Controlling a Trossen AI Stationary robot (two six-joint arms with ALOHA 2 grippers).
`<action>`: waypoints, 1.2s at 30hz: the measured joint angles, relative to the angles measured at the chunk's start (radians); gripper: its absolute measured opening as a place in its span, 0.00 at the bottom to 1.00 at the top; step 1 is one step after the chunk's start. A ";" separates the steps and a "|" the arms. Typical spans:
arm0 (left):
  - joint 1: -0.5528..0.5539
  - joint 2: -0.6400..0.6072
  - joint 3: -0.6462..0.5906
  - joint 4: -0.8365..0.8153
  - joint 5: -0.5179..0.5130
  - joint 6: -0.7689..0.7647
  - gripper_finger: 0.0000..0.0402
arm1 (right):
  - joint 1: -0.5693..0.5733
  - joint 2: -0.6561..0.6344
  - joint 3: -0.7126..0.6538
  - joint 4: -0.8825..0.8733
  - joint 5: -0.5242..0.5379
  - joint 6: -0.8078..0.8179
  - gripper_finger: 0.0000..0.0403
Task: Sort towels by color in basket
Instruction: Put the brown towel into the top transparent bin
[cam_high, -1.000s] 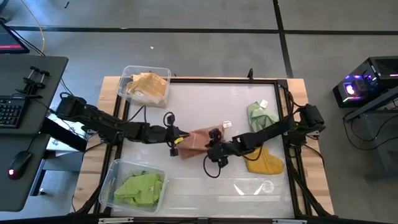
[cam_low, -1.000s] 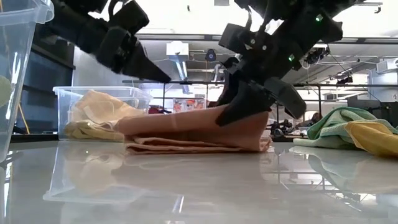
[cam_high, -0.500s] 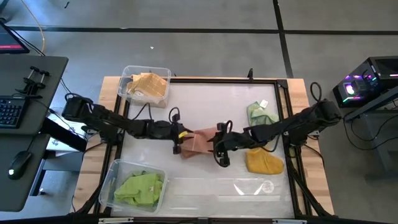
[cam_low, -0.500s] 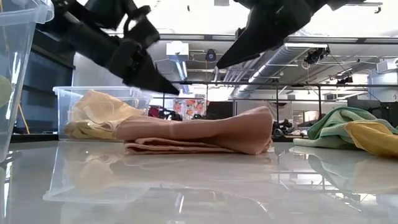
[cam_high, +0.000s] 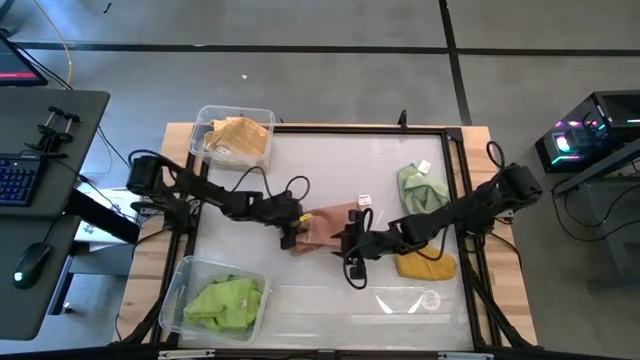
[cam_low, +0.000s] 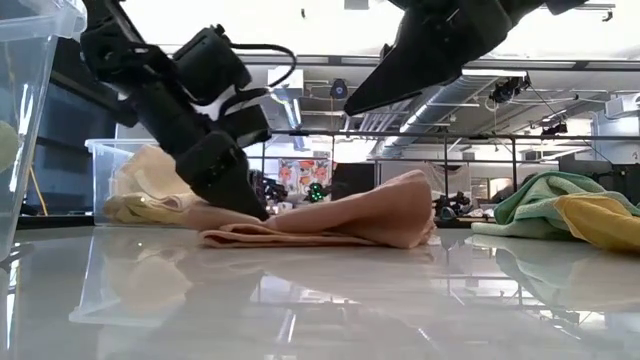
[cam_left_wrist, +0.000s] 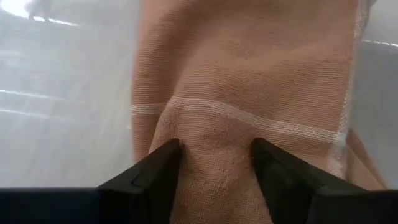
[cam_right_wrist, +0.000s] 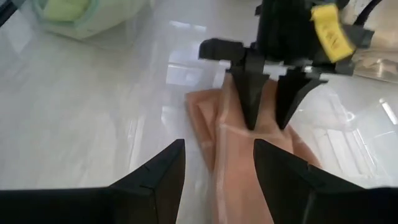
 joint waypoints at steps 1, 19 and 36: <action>-0.002 0.012 0.017 -0.022 0.006 -0.003 0.45 | 0.000 0.003 0.000 0.005 0.005 0.001 0.46; -0.124 -0.228 0.408 -0.870 -0.496 0.089 0.03 | 0.018 0.005 0.000 0.022 0.112 0.016 0.46; 0.347 -0.475 0.676 -1.318 -0.903 0.407 0.04 | 0.032 0.005 0.000 0.028 0.189 -0.003 0.46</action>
